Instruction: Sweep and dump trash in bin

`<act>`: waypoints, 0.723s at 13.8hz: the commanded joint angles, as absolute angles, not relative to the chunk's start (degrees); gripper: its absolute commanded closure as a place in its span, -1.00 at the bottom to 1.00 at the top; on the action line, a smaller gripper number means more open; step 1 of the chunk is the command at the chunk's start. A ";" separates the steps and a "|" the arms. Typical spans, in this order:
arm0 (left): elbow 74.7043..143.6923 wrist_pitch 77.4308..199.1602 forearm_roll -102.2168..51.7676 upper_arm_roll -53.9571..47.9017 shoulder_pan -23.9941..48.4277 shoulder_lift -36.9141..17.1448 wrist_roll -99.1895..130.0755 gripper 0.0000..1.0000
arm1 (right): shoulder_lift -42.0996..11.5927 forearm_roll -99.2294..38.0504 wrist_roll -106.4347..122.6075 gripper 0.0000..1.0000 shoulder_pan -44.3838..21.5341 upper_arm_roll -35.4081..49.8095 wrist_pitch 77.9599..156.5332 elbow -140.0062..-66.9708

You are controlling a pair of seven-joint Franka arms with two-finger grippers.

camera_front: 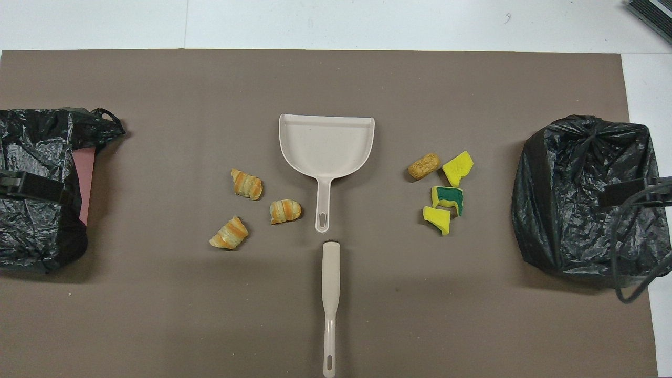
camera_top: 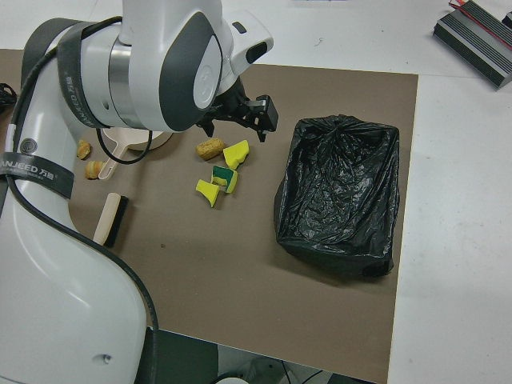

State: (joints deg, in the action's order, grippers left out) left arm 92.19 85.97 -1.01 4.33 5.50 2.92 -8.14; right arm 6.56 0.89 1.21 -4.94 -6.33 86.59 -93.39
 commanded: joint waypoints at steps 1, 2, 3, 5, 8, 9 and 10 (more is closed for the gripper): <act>92.90 86.31 -0.53 4.39 5.88 3.87 -7.91 -1.00 | 7.38 -0.35 2.02 -1.00 -4.66 -6.33 87.36 -94.22; 92.90 86.22 -0.53 4.31 5.98 3.95 -7.91 -1.00 | 7.38 -0.35 1.93 -1.00 -4.66 -6.33 87.36 -94.22; 92.90 85.79 -0.44 4.13 6.15 3.96 -7.91 -1.00 | 7.38 -0.35 2.02 -1.00 -4.66 -6.33 87.36 -94.22; 93.08 85.78 -0.44 3.87 6.24 4.04 -8.09 -1.00 | 7.38 -0.35 1.93 -1.00 -4.66 -6.33 87.36 -94.22; 93.95 85.61 -0.61 3.52 7.11 4.57 -8.00 -1.00 | 7.38 -0.35 1.93 -1.00 -4.66 -6.33 87.36 -94.22; 94.13 85.43 -0.62 3.52 7.29 4.57 -7.91 -1.00 | 7.38 -0.35 2.02 -1.00 -4.66 -6.33 87.36 -94.22; 94.22 85.34 -1.05 3.52 8.25 4.57 -7.65 -1.00 | 7.38 -0.35 2.02 -1.00 -4.66 -6.33 87.36 -94.22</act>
State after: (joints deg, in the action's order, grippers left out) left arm 92.28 85.67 -1.10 2.91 6.12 2.94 -8.15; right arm 6.56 0.89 1.21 -4.94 -6.33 86.59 -93.39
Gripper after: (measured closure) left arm 0.000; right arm 0.000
